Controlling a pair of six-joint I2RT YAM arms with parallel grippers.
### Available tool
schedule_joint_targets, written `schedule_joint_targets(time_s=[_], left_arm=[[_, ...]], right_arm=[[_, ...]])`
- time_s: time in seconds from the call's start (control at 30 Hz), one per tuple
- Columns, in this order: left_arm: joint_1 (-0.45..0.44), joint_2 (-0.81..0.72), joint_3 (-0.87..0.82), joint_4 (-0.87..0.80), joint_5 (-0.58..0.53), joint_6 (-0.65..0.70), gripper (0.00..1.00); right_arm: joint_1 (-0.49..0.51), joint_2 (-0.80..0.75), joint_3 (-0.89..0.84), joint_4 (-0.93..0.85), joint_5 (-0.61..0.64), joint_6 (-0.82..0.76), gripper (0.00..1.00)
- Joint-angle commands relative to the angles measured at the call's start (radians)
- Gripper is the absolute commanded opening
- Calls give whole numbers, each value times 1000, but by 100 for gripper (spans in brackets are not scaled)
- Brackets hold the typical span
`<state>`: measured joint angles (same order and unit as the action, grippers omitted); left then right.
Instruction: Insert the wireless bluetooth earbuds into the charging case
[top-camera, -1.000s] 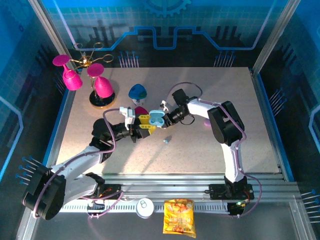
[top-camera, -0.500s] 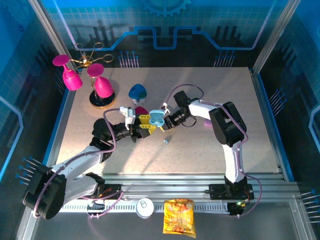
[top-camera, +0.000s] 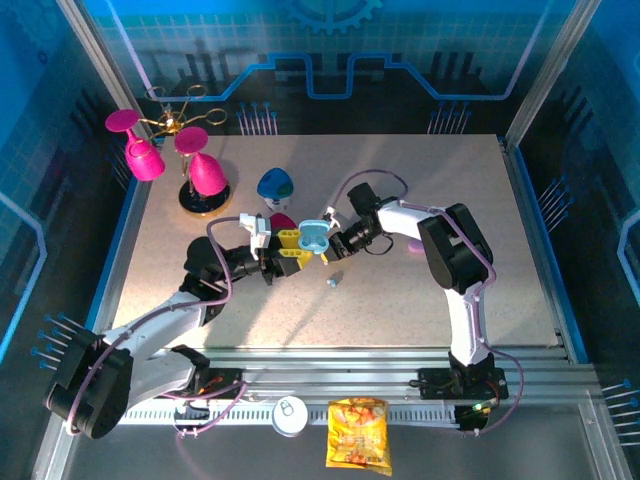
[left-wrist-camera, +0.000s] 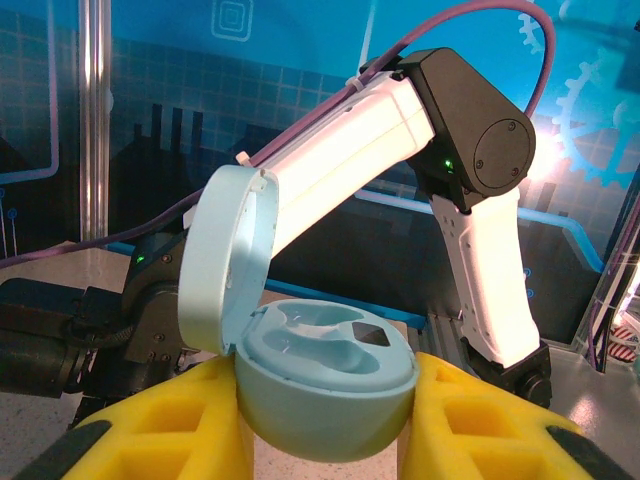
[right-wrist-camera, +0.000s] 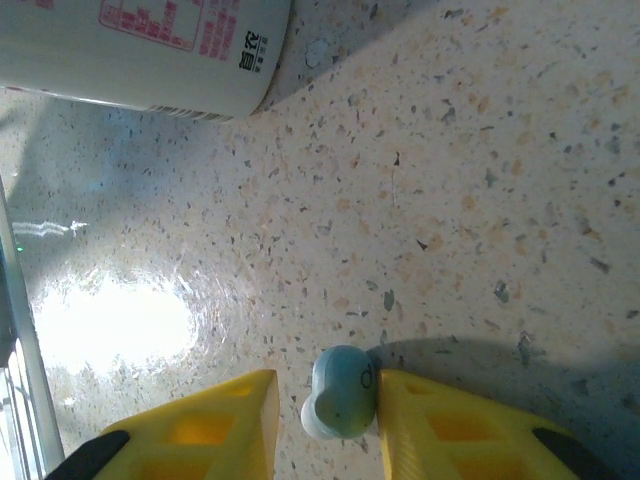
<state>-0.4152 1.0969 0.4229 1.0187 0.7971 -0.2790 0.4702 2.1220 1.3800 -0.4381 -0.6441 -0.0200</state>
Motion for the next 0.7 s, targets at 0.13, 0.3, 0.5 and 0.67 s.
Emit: schedule_joint_targets(time_s=[0.13,0.3,0.5,0.67], left_arm=[[8,-3,14,31,-3,17,33],[7,-8,9,28,-5,19,33],[7,-14,1,24,-15,27,34],[8,-14,-4,25,-19,32,34]], right_arm=[[5,18,16,-48,12,1,25],[8,11,17,-52,29,10,20],[13,-36,-12,-30,77,45,14],[12,-92,-59,15,129,100,13]])
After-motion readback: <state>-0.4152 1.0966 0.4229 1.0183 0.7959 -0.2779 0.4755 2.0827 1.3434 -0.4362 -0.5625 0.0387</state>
